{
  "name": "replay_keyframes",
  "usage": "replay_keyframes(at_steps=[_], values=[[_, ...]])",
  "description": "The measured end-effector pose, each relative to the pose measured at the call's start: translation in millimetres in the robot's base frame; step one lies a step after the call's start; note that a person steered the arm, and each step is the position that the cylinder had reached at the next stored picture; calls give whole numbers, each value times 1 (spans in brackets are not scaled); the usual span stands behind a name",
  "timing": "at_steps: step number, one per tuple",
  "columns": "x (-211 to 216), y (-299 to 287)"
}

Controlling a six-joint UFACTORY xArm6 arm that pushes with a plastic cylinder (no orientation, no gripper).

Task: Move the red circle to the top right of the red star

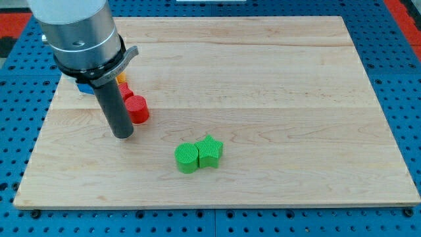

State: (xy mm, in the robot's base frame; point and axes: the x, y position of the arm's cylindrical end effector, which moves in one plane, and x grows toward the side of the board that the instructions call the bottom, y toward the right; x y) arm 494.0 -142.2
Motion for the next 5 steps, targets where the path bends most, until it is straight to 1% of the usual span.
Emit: replay_keyframes(at_steps=[1, 3, 4, 5], values=[[-14, 15], [-64, 15], [-77, 21], [-71, 27]])
